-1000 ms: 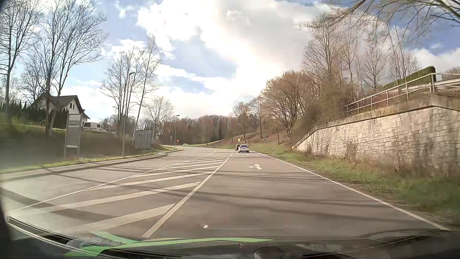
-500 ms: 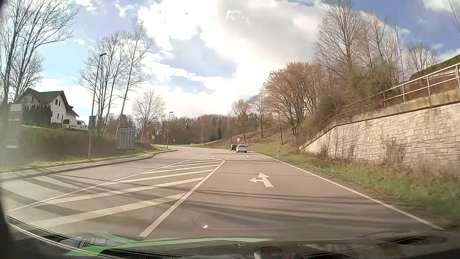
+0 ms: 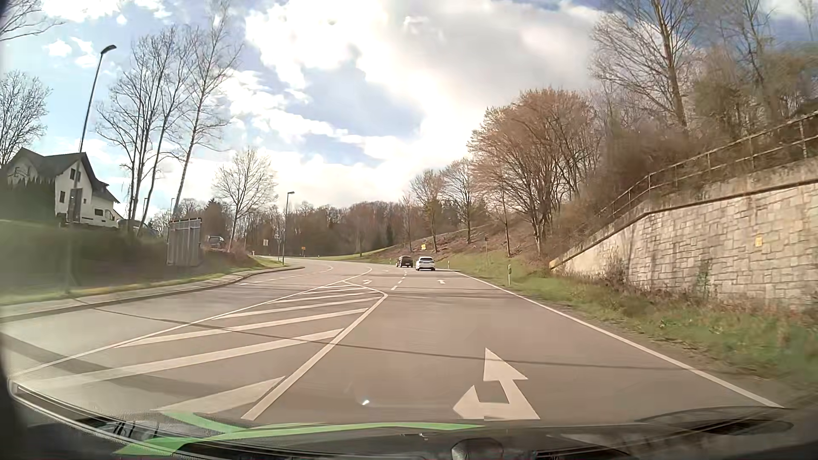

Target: Follow the waypoints while adhering to traffic rules and regulations

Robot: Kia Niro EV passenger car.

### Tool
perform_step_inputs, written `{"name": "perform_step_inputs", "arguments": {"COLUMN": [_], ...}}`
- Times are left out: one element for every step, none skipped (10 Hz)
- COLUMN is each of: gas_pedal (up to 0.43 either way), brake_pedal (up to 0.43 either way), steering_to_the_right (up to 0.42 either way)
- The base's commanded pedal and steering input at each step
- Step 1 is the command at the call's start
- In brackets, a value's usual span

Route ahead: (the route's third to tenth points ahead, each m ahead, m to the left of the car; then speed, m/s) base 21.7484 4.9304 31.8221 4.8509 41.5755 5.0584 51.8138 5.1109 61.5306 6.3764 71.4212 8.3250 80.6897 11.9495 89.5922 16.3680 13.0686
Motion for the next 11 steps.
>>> {"name": "perform_step_inputs", "arguments": {"gas_pedal": [0.087, 0.098, 0.098, 0.110, 0.110, 0.130, 0.150, 0.150, 0.150, 0.150, 0.150], "brake_pedal": [0.000, 0.000, 0.000, 0.000, 0.000, 0.000, 0.000, 0.000, 0.000, 0.000, 0.000], "steering_to_the_right": [0.000, -0.001, -0.001, 0.000, -0.001, -0.001, -0.001, -0.002, -0.003, -0.002, -0.003]}}
